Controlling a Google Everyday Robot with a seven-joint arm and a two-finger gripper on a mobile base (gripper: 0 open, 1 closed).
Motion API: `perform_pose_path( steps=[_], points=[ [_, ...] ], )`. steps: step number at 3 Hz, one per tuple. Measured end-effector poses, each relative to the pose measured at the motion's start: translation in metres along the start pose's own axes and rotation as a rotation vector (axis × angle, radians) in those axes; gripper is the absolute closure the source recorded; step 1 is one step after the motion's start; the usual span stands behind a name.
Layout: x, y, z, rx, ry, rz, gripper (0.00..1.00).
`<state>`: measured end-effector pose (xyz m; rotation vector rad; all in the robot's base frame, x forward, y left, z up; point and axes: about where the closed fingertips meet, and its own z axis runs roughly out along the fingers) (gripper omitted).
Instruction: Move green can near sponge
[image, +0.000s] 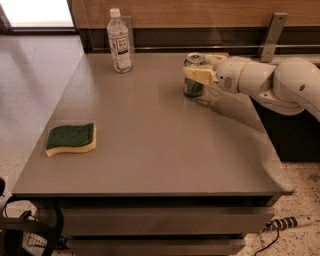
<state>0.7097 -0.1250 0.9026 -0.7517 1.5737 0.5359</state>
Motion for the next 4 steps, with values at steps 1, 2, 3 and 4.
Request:
perform_pose_path(
  steps=[1,2,3,4],
  points=[
    [0.0,0.002,0.002,-0.004,0.0,0.0,0.97],
    [-0.001,0.002,0.003,-0.006,-0.001,0.0,1.0],
    [-0.016,0.008,-0.003,-0.039,-0.017,0.005,1.0],
    [-0.059,0.031,-0.018,-0.111,-0.037,0.025,1.0]
  ],
)
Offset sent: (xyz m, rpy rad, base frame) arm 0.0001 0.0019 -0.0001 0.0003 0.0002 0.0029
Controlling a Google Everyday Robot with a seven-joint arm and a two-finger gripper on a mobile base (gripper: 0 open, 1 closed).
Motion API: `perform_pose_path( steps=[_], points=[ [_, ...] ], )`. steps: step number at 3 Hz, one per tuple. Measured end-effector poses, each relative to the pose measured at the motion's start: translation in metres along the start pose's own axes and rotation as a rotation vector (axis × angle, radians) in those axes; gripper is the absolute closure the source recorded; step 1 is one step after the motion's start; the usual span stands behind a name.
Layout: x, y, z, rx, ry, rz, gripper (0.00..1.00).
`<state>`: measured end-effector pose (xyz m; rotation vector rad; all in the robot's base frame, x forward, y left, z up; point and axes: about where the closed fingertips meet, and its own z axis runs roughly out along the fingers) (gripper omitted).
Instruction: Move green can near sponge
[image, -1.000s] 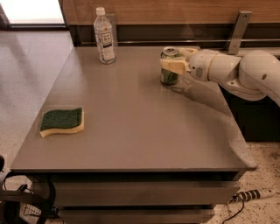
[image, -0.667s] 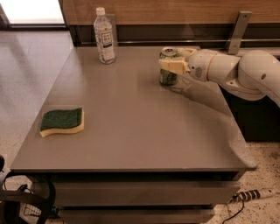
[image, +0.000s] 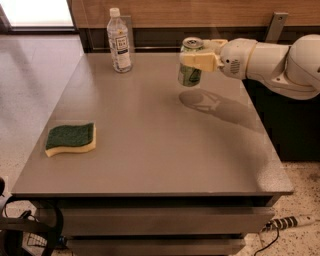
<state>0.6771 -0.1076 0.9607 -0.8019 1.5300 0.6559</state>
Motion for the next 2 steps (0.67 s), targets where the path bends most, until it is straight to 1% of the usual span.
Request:
perform_pose_path(
  steps=[1,2],
  points=[
    [-0.019,0.028,-0.007,-0.041,0.002,0.012,1.0],
    [-0.037,0.067,-0.016,-0.036,0.009,-0.001,1.0]
  ],
)
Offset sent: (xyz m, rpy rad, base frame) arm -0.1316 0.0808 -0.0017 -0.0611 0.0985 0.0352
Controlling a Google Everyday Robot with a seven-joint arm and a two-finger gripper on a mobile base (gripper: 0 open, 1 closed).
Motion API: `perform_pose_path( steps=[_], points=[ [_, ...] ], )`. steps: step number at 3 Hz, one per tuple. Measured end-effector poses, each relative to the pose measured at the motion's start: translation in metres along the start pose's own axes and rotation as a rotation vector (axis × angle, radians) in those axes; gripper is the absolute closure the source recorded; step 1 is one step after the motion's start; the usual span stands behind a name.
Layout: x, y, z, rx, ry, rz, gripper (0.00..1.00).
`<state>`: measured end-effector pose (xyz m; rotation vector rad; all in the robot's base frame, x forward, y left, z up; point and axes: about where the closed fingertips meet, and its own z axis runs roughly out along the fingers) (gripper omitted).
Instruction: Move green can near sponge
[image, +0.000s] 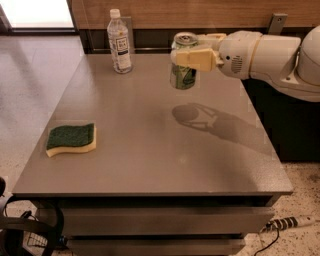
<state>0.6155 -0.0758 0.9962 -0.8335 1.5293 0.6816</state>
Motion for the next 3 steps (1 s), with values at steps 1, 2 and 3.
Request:
perform_pose_path(
  steps=[1,2,3],
  points=[
    [0.023,0.055,0.009,-0.014,0.034,-0.008,1.0],
    [0.047,0.105,0.022,-0.047,0.046,-0.039,1.0],
    [0.063,0.143,0.034,-0.092,0.019,-0.065,1.0]
  ],
)
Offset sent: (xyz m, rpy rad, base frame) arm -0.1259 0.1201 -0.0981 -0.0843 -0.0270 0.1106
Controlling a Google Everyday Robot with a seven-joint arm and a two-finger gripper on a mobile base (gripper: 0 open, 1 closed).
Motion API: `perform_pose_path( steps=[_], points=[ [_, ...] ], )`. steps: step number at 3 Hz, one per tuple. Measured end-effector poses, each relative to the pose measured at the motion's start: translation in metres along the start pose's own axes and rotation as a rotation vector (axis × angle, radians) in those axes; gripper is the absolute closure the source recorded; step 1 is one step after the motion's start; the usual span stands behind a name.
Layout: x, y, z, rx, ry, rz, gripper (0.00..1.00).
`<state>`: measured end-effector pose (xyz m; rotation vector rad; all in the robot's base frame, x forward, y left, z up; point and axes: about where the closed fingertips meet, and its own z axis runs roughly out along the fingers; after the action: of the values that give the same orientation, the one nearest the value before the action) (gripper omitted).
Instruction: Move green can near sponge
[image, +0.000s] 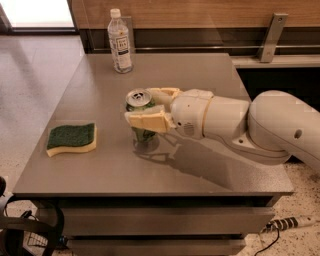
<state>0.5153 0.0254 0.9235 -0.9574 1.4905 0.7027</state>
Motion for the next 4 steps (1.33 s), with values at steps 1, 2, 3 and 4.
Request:
perform_pose_path(
  steps=[1,2,3,4],
  points=[
    [0.005,0.025,0.013,-0.056,-0.048,0.009,1.0],
    [0.009,0.041,0.022,-0.108,-0.057,0.023,1.0],
    [0.016,0.051,0.038,-0.179,0.006,0.033,0.97],
    [0.012,0.052,0.037,-0.174,-0.005,0.025,0.67]
  ],
)
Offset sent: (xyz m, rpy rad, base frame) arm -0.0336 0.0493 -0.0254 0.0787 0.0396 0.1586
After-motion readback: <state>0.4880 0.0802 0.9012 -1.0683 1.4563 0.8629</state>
